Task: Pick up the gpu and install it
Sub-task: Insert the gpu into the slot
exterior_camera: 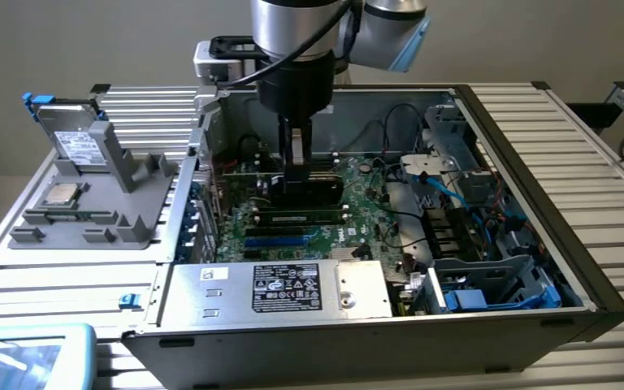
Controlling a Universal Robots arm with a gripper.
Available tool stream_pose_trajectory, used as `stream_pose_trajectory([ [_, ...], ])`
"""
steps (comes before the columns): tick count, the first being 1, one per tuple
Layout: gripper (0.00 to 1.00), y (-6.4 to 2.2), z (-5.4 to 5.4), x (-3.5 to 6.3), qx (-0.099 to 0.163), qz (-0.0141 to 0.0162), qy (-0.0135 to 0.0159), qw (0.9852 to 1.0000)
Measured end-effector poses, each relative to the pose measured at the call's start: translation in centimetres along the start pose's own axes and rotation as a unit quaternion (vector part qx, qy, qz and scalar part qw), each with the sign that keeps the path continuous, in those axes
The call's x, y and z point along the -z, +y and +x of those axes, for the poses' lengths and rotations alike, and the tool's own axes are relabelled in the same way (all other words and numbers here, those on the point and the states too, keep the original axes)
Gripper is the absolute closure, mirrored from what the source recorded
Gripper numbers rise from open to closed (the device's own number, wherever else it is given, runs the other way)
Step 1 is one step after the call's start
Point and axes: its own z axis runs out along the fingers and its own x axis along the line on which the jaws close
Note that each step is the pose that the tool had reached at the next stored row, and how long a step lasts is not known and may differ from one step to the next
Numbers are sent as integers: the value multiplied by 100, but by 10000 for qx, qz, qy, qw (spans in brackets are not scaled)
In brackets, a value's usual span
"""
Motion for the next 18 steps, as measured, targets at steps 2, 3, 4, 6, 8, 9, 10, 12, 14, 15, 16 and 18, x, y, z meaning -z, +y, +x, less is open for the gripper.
stream_pose_trajectory([
  [2,73,-1,0,-35,2,0,0,10000],
  [3,73,-1,1,-54,4,0,0,10000],
  [4,73,-1,1,-72,6,1,-1,10000],
  [6,73,-2,2,-109,9,0,0,10000],
  [8,73,-1,2,-145,11,0,0,10000],
  [9,73,-1,3,-163,12,0,0,10000],
  [10,73,0,3,-181,14,0,-1,10000],
  [12,73,2,4,-217,18,0,0,10000],
  [14,73,2,4,-246,22,0,-1,10000],
  [15,73,2,5,-245,23,-3,0,10000],
  [16,73,2,5,-245,22,-4,0,10000],
  [18,73,2,5,-245,23,-7,1,10000],
])
